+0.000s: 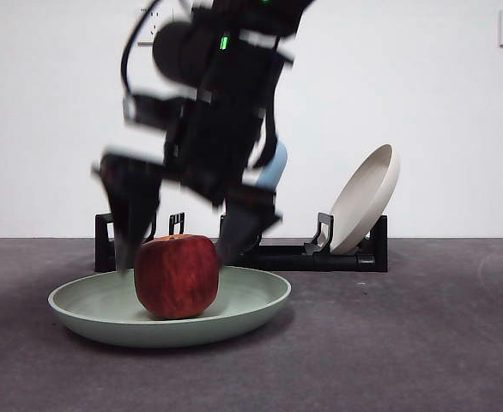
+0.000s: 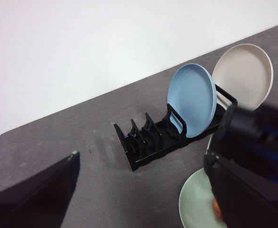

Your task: Take the green plate from the plate rack,put the plate on the table,take the apple from the table,put the apple in the plate

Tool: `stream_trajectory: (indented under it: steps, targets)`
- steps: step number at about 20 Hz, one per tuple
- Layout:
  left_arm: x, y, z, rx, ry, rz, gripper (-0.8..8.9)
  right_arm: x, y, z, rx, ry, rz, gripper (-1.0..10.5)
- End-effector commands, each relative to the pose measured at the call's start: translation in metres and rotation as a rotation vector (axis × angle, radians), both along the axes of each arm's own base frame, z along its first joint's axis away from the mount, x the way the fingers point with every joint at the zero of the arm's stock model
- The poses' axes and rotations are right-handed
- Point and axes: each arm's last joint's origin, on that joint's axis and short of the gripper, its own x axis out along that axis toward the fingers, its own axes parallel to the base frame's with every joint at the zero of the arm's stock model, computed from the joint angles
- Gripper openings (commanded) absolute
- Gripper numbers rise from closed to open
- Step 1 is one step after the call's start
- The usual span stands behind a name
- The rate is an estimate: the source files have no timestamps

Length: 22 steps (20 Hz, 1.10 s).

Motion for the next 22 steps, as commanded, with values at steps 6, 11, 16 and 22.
stream_trajectory:
  steps: [6, 11, 16, 22]
  targets:
    - [0.021, -0.025, -0.004, 0.037, 0.011, -0.007, 4.35, -0.017, -0.043, 0.097, 0.060, -0.249, -0.048, 5.9]
    - [0.036, -0.043, -0.008, 0.077, 0.015, -0.021, 3.01, -0.033, -0.086, 0.150, 0.125, -0.344, -0.116, 5.8]
    - [0.050, -0.065, -0.012, 0.128, 0.013, -0.182, -0.07, -0.064, -0.154, 0.205, 0.184, -0.469, -0.202, 0.2]
    - [0.059, -0.070, -0.009, 0.140, -0.040, -0.286, -0.08, -0.094, -0.212, 0.236, 0.223, -0.555, -0.327, -0.1]
